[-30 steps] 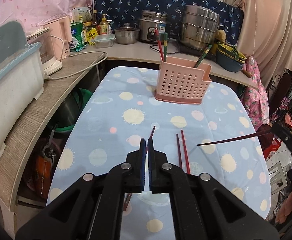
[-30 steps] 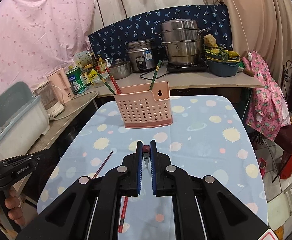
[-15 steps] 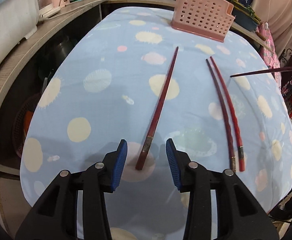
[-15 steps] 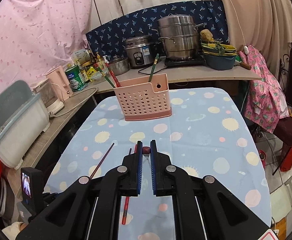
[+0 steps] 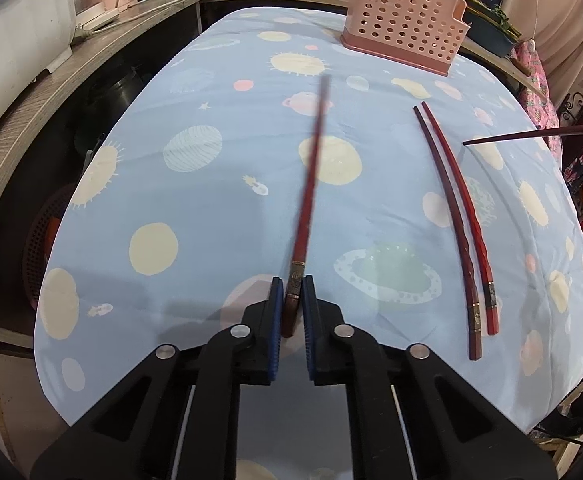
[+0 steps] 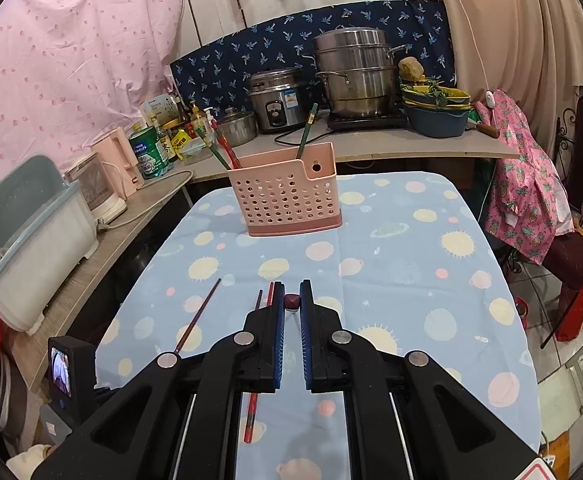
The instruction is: Organize utensils
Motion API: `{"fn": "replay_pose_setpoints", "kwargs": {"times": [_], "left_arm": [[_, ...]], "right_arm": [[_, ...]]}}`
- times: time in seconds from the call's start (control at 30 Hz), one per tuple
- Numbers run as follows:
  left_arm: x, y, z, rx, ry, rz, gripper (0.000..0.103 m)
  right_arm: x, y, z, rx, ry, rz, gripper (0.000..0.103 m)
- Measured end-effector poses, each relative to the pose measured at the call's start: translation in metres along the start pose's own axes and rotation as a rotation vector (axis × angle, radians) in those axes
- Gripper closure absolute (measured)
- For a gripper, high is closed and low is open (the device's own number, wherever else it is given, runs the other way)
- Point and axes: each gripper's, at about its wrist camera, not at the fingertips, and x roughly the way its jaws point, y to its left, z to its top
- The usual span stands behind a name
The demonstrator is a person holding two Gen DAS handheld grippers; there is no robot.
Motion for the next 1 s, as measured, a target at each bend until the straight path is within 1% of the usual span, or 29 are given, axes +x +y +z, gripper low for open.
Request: {"fn": "replay_pose_setpoints", "kwargs": {"times": [0.07, 0.17, 0.37, 0.5, 0.63, 0.77, 1.0], "left_arm": [[-0.005, -0.001, 0.001, -0.01, -0.002, -0.005, 0.096], [-0.021, -0.002, 0.004, -0.017, -0.028, -0.016, 0.096], [-0.07, -0.004, 0.027, -0.04, -0.122, -0.05, 0.096], [-0.104, -0.006, 0.054, -0.052, -0.202, -0.06, 0.096], [-0.129, -0.01, 0.086, -0.051, -0.273, -0.07, 0.096], [-0.142, -0.018, 0.115, -0.041, -0.318, -0.075, 0.096], [-0.153, -0.044, 0.164, 0.005, -0.384, -0.075, 0.096]], "right_arm": [[0.0, 0.0, 0.0, 0.001, -0.001, 0.0, 0.096], [-0.001, 0.0, 0.0, 0.002, -0.005, 0.001, 0.096], [-0.006, -0.003, 0.004, 0.007, -0.023, 0.005, 0.096], [-0.008, -0.003, 0.014, 0.006, -0.042, 0.009, 0.096], [-0.008, -0.004, 0.026, 0.002, -0.06, 0.016, 0.096], [-0.001, -0.006, 0.039, 0.0, -0.068, 0.018, 0.096], [0.016, -0.016, 0.066, 0.036, -0.072, 0.056, 0.096]]}}
